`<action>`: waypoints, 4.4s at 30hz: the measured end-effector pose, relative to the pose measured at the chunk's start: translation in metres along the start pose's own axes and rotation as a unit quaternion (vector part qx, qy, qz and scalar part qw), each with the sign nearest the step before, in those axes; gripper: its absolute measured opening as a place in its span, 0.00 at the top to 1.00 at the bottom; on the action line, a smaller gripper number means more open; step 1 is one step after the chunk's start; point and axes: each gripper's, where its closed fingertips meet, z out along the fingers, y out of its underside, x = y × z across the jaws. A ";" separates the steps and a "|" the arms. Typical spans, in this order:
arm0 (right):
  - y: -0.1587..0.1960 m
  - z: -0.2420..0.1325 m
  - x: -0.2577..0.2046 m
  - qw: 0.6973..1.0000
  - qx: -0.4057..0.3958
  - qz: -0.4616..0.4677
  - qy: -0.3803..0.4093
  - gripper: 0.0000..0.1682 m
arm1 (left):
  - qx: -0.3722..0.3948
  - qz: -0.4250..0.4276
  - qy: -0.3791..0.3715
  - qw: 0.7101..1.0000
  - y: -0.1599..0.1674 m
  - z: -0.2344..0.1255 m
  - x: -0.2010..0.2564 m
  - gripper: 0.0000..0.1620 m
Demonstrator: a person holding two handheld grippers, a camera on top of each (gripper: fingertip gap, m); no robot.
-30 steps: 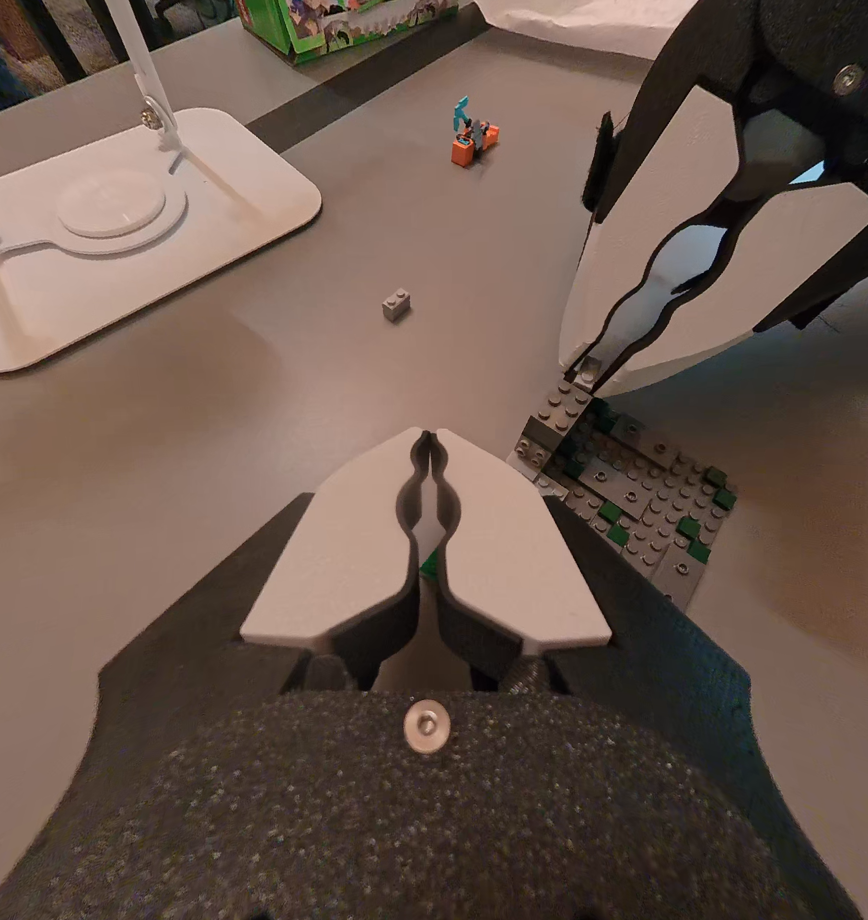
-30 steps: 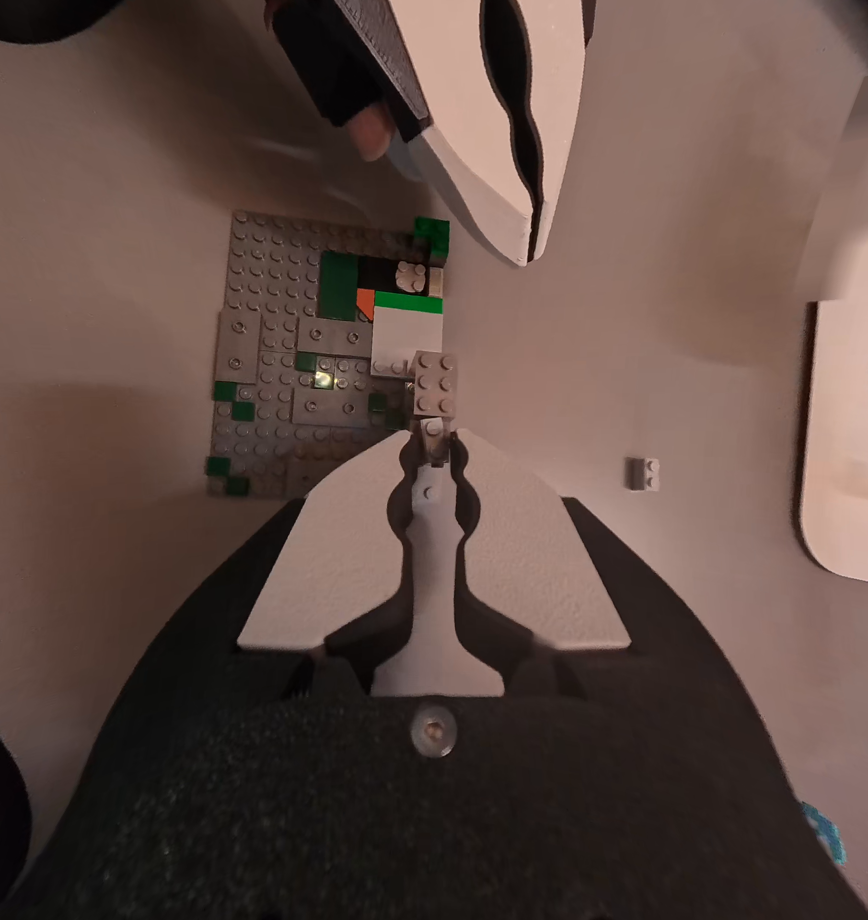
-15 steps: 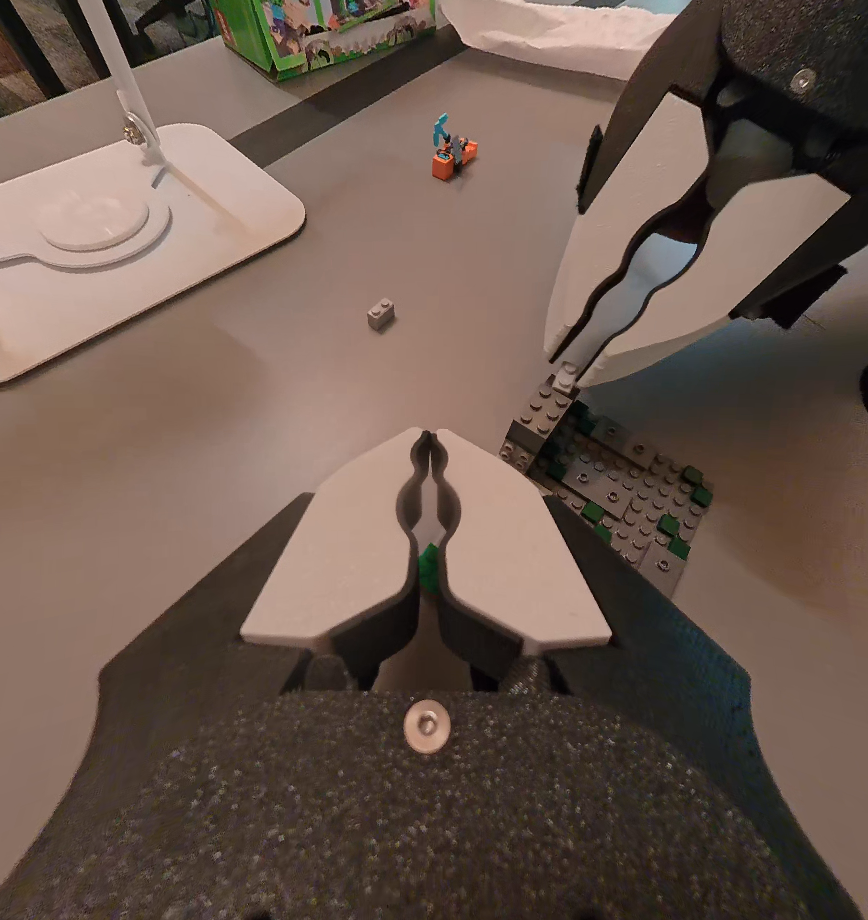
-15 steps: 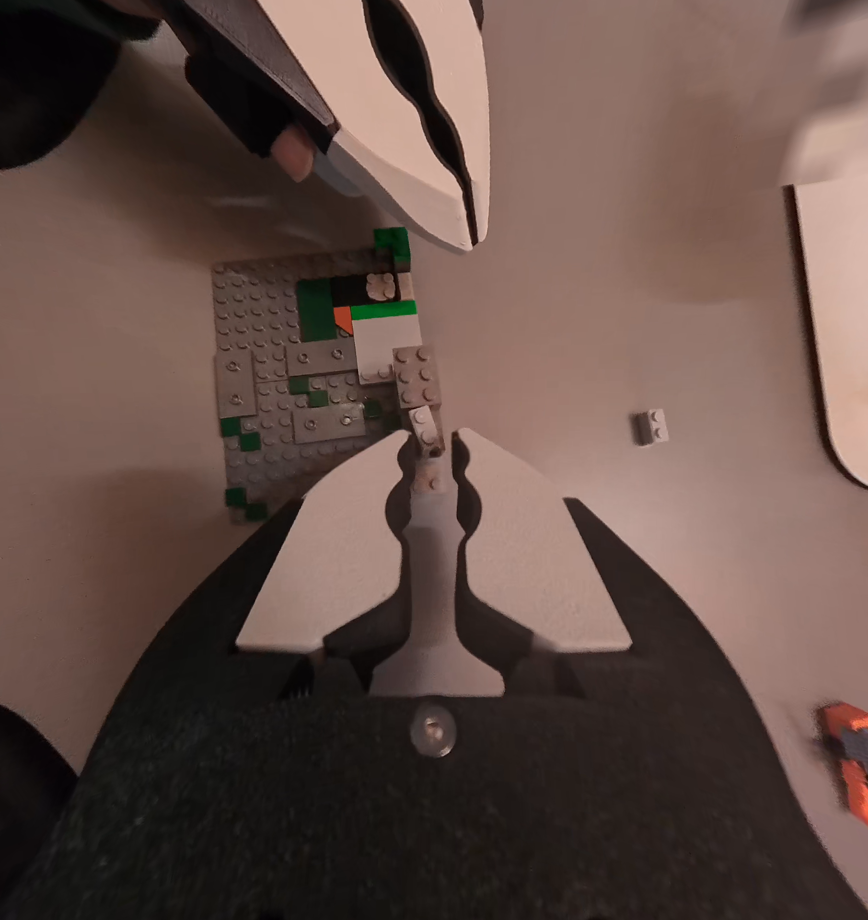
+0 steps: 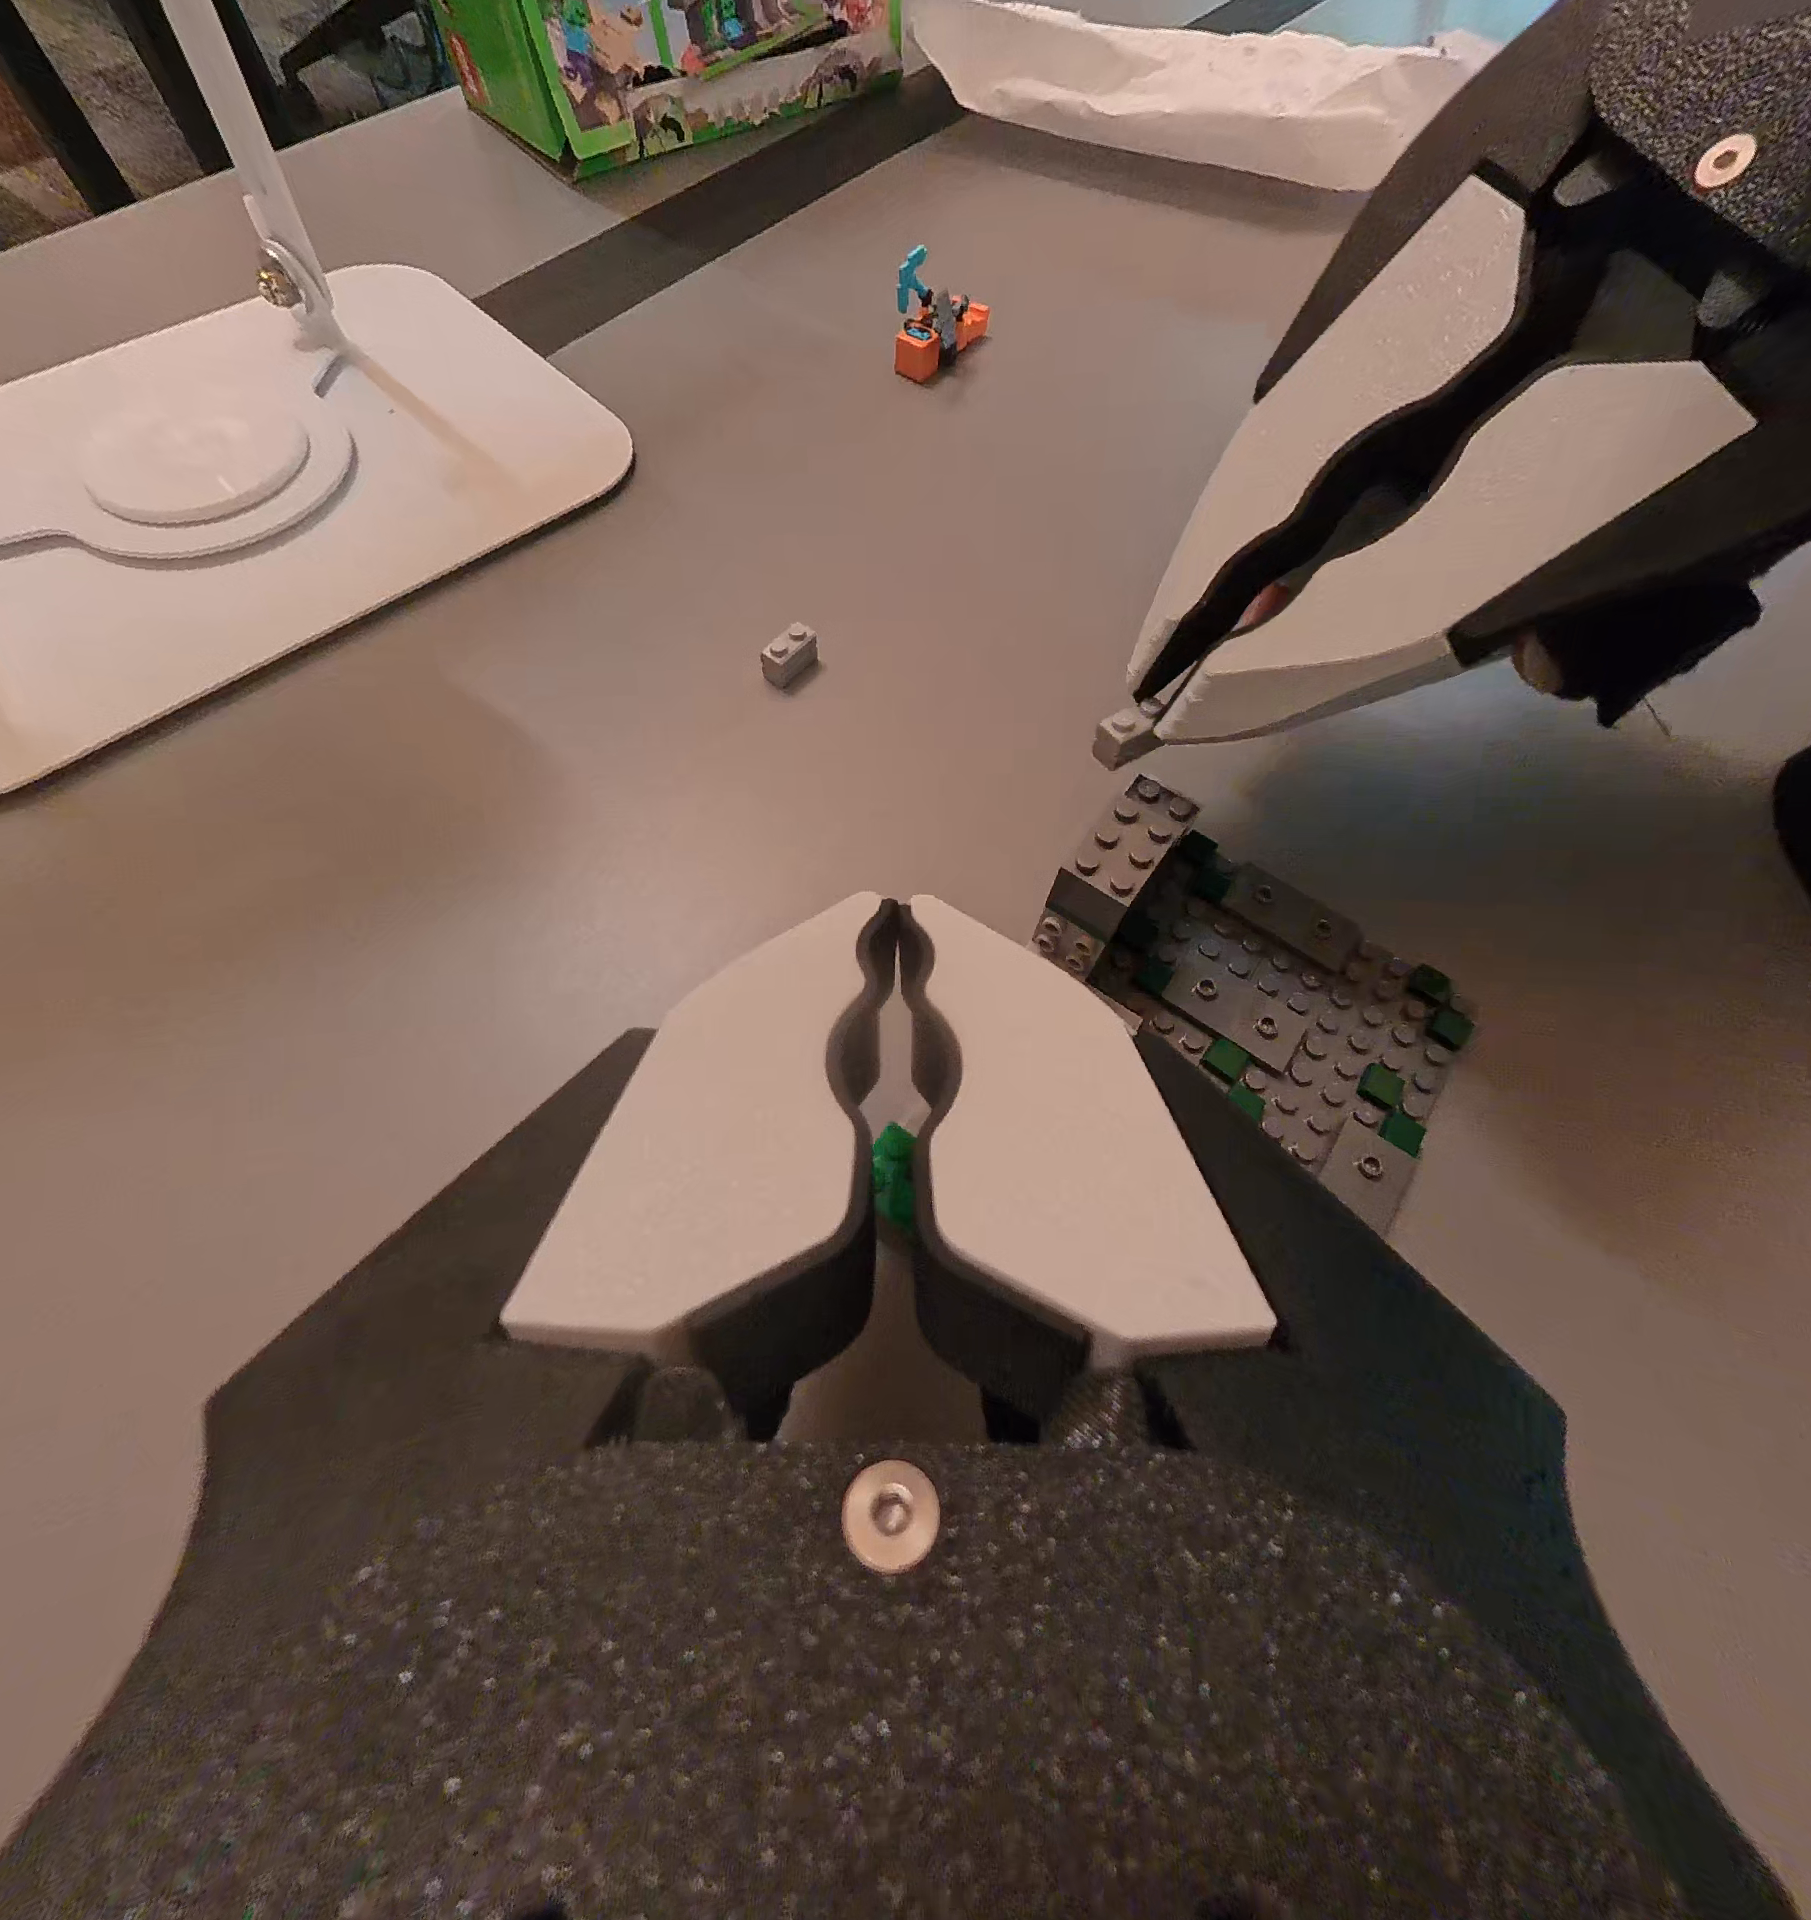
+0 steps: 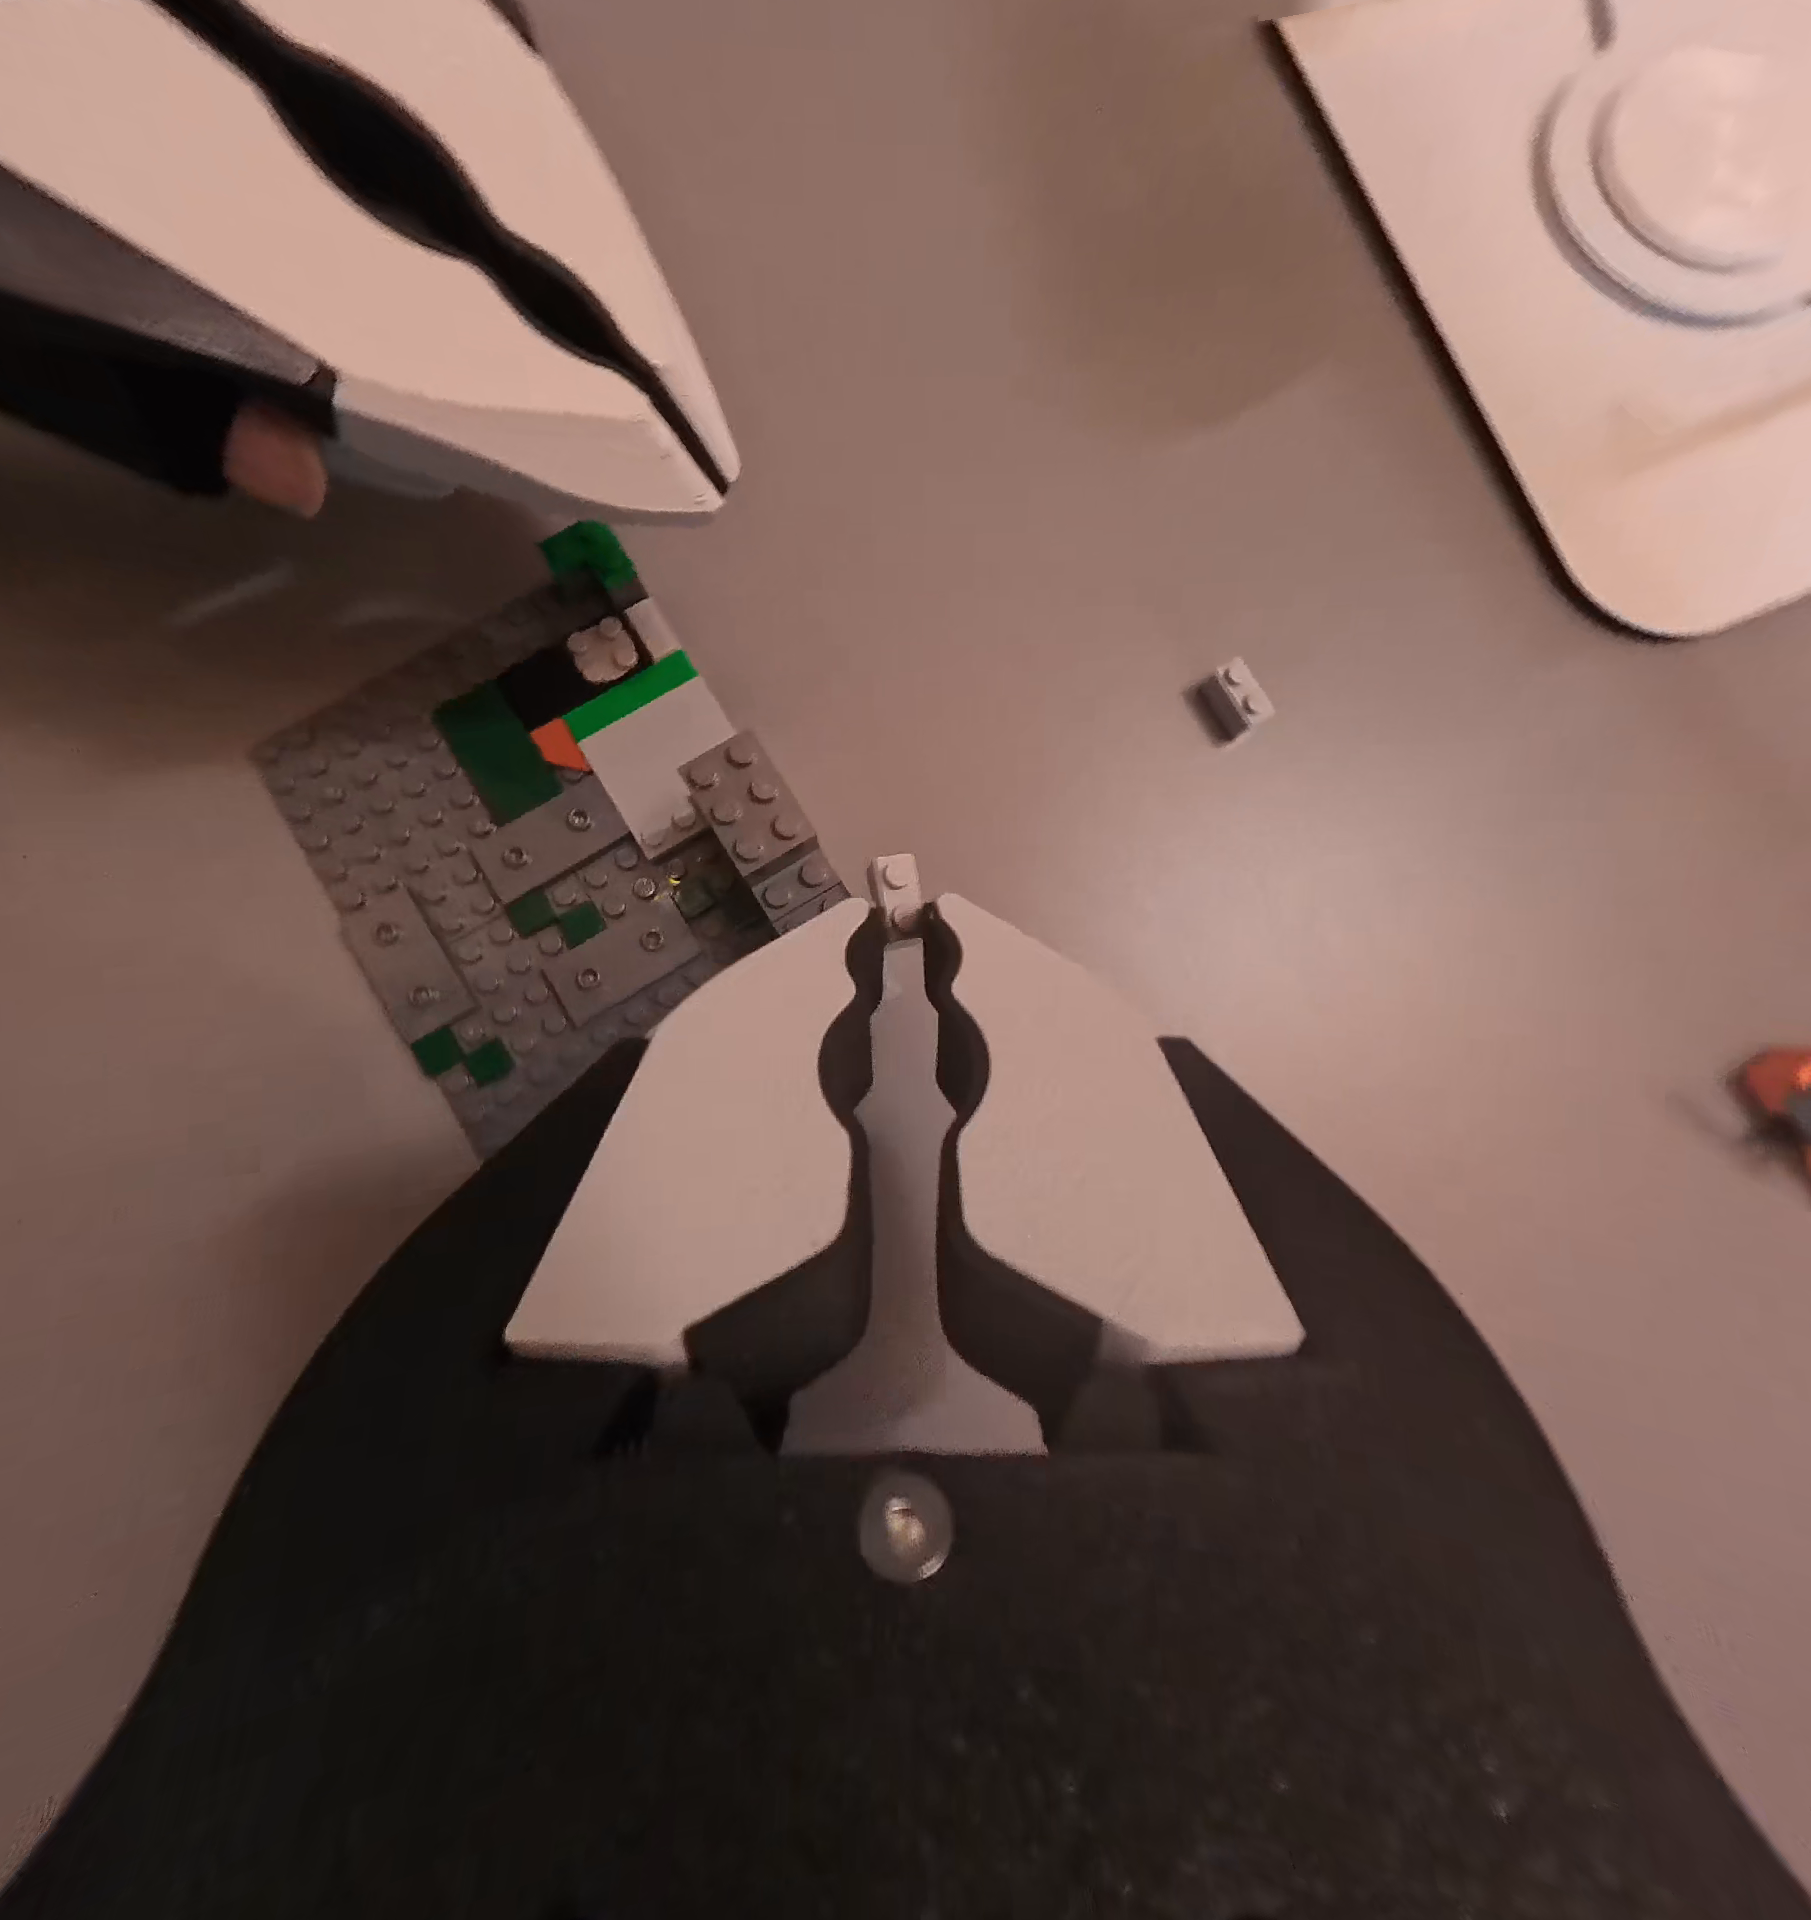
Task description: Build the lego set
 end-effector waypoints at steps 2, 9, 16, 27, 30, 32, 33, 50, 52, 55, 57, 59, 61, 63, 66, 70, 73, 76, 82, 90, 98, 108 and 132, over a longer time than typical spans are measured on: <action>0.001 0.000 -0.001 1.000 0.001 0.020 0.018 0.96 | 0.001 0.000 0.001 1.000 0.000 0.000 0.000 1.00; 0.001 0.002 -0.006 0.998 0.003 0.051 0.033 0.96 | 0.001 0.005 0.001 1.000 0.002 -0.003 0.001 1.00; -0.002 -0.001 -0.019 0.999 0.019 0.036 -0.009 0.90 | 0.002 0.003 0.003 1.000 0.002 -0.002 0.001 1.00; -0.006 0.012 0.021 0.976 0.025 -0.122 -0.180 0.90 | 0.007 0.005 0.005 1.000 0.000 0.001 0.004 1.00; -0.020 0.024 0.035 0.968 0.020 -0.161 -0.194 0.90 | 0.010 0.003 0.000 1.000 -0.001 0.001 0.002 1.00; -0.023 0.035 0.037 0.960 -0.003 -0.204 -0.194 0.88 | 0.012 0.000 -0.003 1.000 -0.001 0.000 -0.001 1.00; -0.023 0.040 0.036 0.955 -0.017 -0.221 -0.199 0.88 | 0.012 -0.002 -0.004 1.000 -0.001 0.000 -0.003 1.00; -0.018 0.016 0.004 0.948 -0.036 -0.257 -0.184 0.91 | 0.013 -0.014 -0.009 1.000 0.002 -0.006 -0.012 1.00; -0.013 0.007 -0.004 0.951 -0.038 -0.251 -0.175 0.91 | 0.012 -0.012 -0.011 1.000 0.002 -0.005 -0.012 1.00; -0.005 0.002 -0.013 0.954 -0.048 -0.250 -0.156 0.90 | 0.010 -0.008 -0.013 1.000 0.003 -0.004 -0.011 1.00; -0.002 0.002 -0.018 0.956 -0.046 -0.246 -0.152 0.90 | 0.010 -0.004 -0.016 1.000 0.003 -0.004 -0.010 1.00; -0.002 0.002 -0.020 0.959 -0.040 -0.238 -0.149 0.90 | 0.010 -0.001 -0.020 1.000 0.003 -0.005 -0.010 1.00; -0.003 0.002 -0.021 0.961 -0.037 -0.232 -0.145 0.90 | 0.011 0.001 -0.022 1.000 0.003 -0.006 -0.011 1.00; -0.003 0.003 -0.021 0.962 -0.038 -0.231 -0.142 0.90 | 0.011 0.001 -0.023 1.000 0.003 -0.006 -0.011 1.00; -0.004 0.005 -0.024 0.962 -0.037 -0.227 -0.145 0.90 | 0.010 0.001 -0.022 1.000 0.003 -0.006 -0.011 1.00; -0.002 0.010 -0.024 0.962 -0.045 -0.230 -0.142 0.90 | 0.009 0.002 -0.020 1.000 0.004 -0.006 -0.010 1.00; -0.003 0.010 -0.024 0.963 -0.044 -0.222 -0.145 0.90 | 0.009 0.002 -0.018 1.000 0.004 -0.006 -0.010 1.00; -0.002 0.011 -0.024 0.963 -0.046 -0.224 -0.144 0.90 | 0.008 0.003 -0.016 1.000 0.005 -0.005 -0.009 1.00; -0.002 0.013 -0.025 0.963 -0.045 -0.221 -0.147 0.90 | 0.007 0.004 -0.014 1.000 0.005 -0.005 -0.008 1.00; -0.002 0.013 -0.026 0.963 -0.042 -0.220 -0.149 0.89 | 0.005 0.005 -0.011 1.000 0.006 -0.004 -0.006 1.00; 0.000 0.004 -0.020 0.967 -0.051 -0.210 -0.136 0.83 | 0.003 0.005 -0.008 1.000 0.007 -0.003 -0.004 1.00; -0.002 0.000 -0.020 1.000 0.025 0.002 -0.011 0.85 | 0.008 0.005 -0.003 1.000 0.005 -0.005 -0.003 1.00; -0.001 -0.012 -0.014 0.994 0.045 -0.073 -0.068 0.95 | 0.010 0.006 -0.004 1.000 0.004 -0.007 -0.005 1.00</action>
